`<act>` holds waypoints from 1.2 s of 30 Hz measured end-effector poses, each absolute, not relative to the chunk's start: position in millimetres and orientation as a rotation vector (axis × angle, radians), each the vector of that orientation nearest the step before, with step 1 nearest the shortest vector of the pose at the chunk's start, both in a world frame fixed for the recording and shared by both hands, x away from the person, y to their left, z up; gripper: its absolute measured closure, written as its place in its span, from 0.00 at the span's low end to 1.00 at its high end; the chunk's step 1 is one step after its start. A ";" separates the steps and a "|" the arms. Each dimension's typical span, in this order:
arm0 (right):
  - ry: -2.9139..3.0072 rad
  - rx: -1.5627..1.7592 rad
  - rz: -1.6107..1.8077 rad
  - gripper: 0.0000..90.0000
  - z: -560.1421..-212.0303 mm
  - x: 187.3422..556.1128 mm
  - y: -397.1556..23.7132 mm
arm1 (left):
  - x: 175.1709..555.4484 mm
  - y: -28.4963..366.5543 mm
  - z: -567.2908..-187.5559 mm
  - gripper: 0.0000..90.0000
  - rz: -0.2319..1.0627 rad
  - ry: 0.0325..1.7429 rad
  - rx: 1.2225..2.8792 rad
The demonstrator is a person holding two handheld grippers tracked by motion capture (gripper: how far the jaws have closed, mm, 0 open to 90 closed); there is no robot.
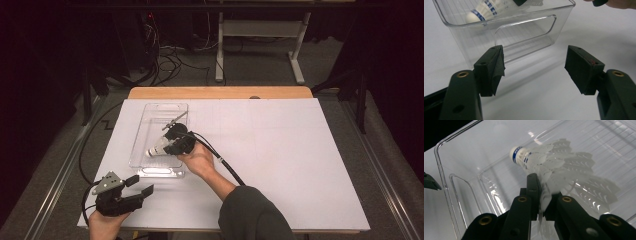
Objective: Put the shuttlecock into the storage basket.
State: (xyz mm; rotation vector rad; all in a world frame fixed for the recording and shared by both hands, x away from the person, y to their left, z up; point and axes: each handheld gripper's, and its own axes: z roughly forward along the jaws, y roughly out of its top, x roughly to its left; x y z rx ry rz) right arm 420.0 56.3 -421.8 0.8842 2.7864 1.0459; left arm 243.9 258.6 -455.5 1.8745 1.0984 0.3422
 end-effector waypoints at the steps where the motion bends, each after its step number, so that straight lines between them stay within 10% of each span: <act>1: 2.790 0.882 1.045 0.96 -422.3 420.0 56.3 | 243.9 258.6 -455.5 0.36 0.342 1.098 1.875; 36: 2.824 0.887 1.061 0.77 -418.2 415.4 45.5 | 244.2 257.8 -455.8 0.36 0.343 1.097 1.877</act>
